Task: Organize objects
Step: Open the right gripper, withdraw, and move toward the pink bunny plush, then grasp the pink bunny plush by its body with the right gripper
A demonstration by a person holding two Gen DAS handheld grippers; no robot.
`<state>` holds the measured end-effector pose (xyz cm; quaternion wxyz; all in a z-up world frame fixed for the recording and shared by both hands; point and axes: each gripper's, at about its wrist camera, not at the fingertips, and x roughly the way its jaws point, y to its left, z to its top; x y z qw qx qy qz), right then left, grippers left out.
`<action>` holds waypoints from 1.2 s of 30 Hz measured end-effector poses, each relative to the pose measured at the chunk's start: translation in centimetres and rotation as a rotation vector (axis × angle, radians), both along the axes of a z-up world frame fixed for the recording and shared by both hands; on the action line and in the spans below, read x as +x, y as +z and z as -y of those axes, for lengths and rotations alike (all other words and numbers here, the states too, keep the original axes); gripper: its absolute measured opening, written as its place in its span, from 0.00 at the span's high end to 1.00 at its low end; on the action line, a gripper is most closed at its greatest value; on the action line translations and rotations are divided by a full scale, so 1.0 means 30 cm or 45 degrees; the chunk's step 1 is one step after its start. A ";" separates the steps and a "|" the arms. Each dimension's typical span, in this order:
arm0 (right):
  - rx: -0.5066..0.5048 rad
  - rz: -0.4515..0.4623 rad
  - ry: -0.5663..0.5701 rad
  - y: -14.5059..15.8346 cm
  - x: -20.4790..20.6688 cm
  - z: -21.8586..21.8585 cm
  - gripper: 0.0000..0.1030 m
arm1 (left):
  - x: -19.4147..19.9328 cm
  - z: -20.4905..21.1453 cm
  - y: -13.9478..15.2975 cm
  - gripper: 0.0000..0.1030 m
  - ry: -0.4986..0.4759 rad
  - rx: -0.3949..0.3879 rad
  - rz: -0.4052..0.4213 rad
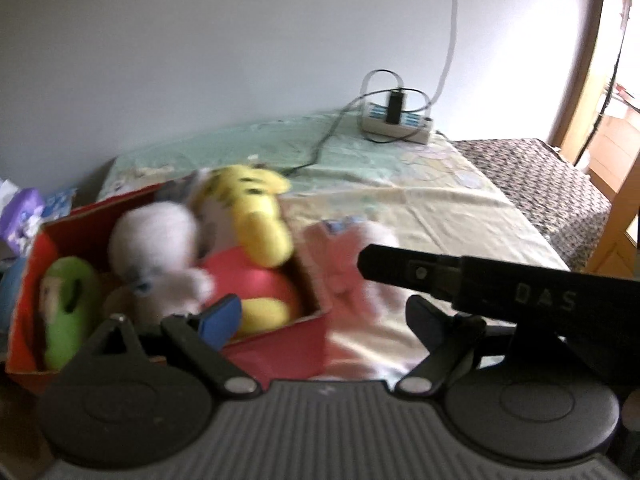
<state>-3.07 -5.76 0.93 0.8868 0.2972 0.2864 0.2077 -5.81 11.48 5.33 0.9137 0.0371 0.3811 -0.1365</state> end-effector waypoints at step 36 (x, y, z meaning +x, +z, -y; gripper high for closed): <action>0.001 -0.366 0.140 -0.258 0.228 0.274 0.58 | 0.161 0.357 -0.319 0.15 0.045 0.110 -0.354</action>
